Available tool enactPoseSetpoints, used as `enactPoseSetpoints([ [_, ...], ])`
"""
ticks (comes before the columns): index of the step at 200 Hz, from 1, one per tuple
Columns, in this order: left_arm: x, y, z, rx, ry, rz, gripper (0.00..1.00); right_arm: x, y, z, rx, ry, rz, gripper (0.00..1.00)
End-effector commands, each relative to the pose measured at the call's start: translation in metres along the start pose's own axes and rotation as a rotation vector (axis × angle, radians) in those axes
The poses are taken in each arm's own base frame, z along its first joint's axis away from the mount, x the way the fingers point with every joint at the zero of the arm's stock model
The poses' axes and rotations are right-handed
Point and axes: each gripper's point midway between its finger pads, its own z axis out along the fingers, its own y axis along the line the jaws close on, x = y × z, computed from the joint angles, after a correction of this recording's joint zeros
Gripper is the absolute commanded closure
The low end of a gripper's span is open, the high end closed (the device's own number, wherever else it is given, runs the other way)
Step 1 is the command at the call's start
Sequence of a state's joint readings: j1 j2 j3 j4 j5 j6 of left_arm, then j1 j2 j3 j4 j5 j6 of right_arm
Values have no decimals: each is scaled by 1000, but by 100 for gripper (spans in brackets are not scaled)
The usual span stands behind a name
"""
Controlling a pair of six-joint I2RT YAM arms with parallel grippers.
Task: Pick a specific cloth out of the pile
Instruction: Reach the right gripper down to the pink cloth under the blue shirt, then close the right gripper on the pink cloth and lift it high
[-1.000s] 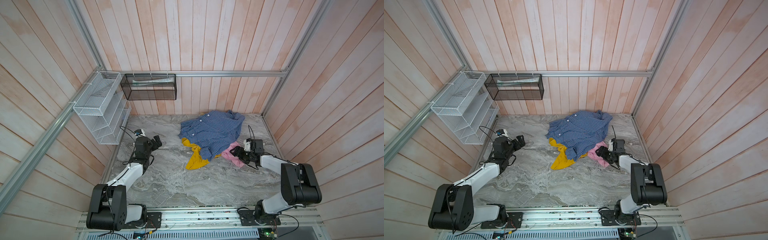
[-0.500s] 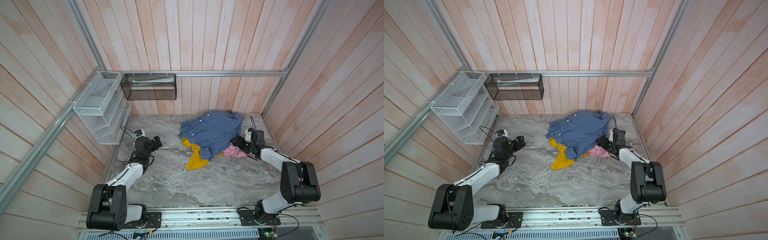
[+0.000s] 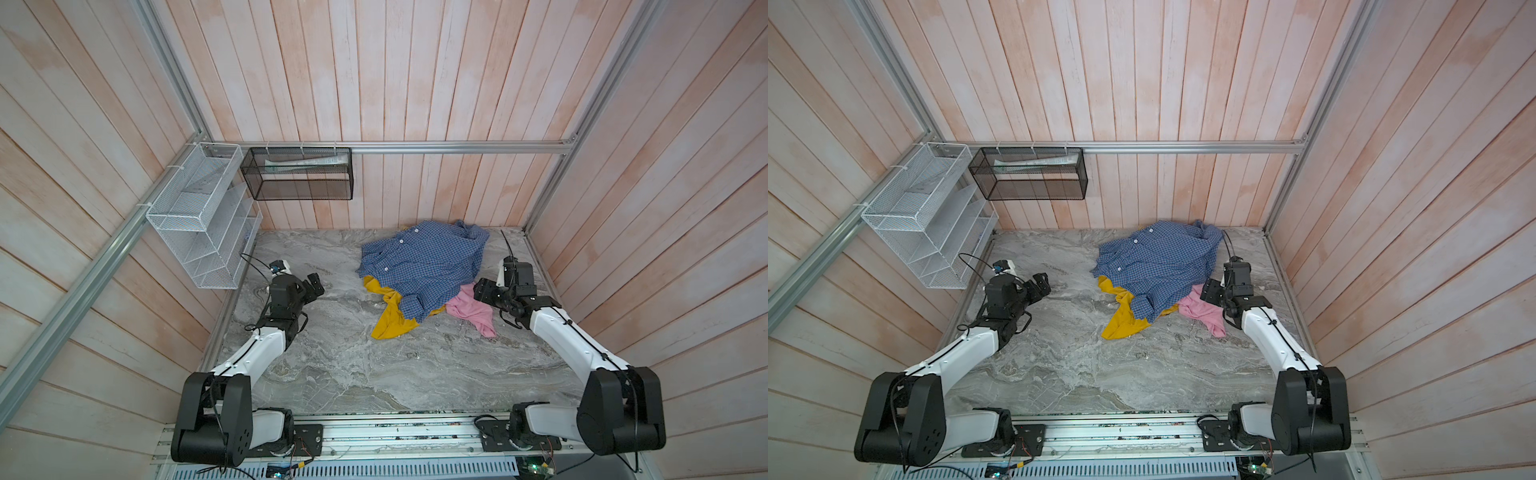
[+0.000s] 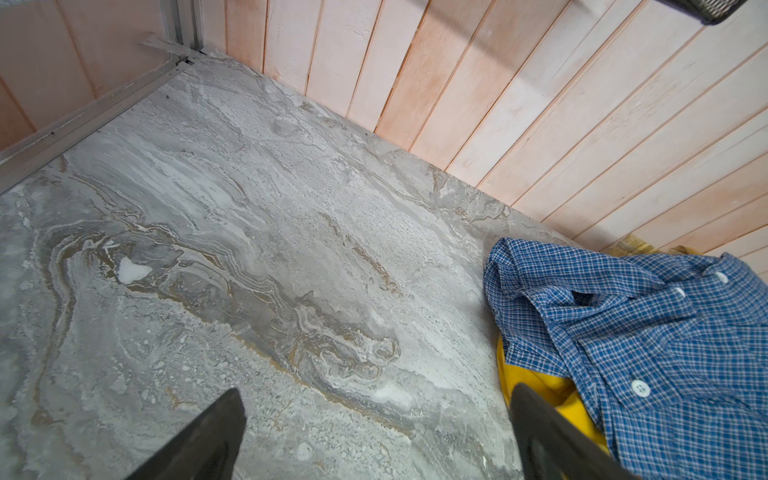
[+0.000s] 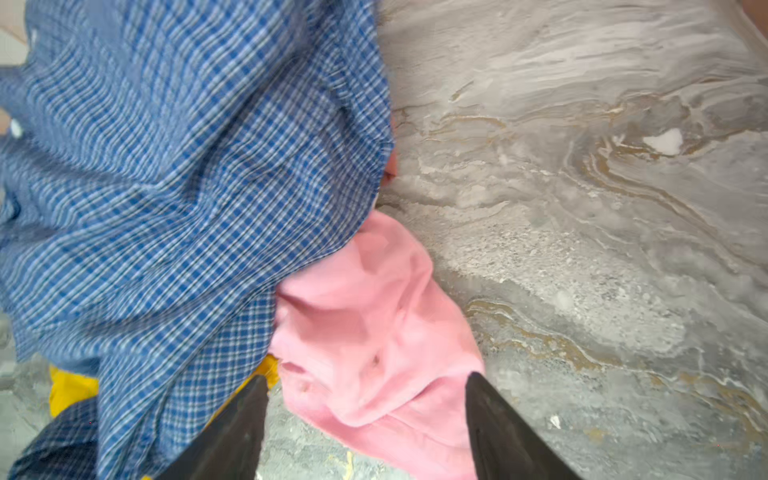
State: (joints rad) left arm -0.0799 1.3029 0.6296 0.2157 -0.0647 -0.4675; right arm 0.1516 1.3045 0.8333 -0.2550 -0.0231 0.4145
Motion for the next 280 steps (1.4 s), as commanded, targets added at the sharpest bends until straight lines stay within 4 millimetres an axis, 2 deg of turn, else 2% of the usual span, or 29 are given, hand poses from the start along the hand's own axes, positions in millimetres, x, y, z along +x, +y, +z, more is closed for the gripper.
enactPoseSetpoints([
  [1,4,3,-6,-10,6,25,0,46,11,5,-14,119,-78,31],
  [28,5,3,-8,-12,7,28,0,85,30,11,-62,222,-127,39],
  [45,5,4,-9,-13,5,25,0,97,32,14,-66,251,-117,41],
  [66,6,4,-10,-12,6,21,0,95,32,19,-52,239,-87,41],
  [83,7,3,-10,-9,7,17,0,88,31,23,-35,209,-65,37],
  [111,6,1,-12,-3,2,17,0,73,10,27,94,125,-47,34],
  [130,7,1,-13,-4,5,18,0,69,-7,32,185,80,-27,28],
  [146,9,1,-14,-4,7,15,0,68,-22,38,258,83,-4,27],
  [185,12,3,-18,-11,2,4,0,66,-26,59,311,142,-20,31],
  [197,12,4,-18,-11,2,4,0,67,-26,66,323,157,-22,37],
  [216,11,4,-20,-16,-2,6,0,68,-26,69,331,165,-12,59],
  [226,12,6,-22,-22,-4,9,0,65,-26,67,327,150,-4,67],
  [247,11,7,-24,-26,-11,11,0,52,-21,55,298,90,13,81],
  [265,13,8,-25,-30,-8,13,0,33,-9,37,252,28,10,100],
  [280,12,8,-25,-29,-7,19,0,15,1,20,214,-30,13,100],
])
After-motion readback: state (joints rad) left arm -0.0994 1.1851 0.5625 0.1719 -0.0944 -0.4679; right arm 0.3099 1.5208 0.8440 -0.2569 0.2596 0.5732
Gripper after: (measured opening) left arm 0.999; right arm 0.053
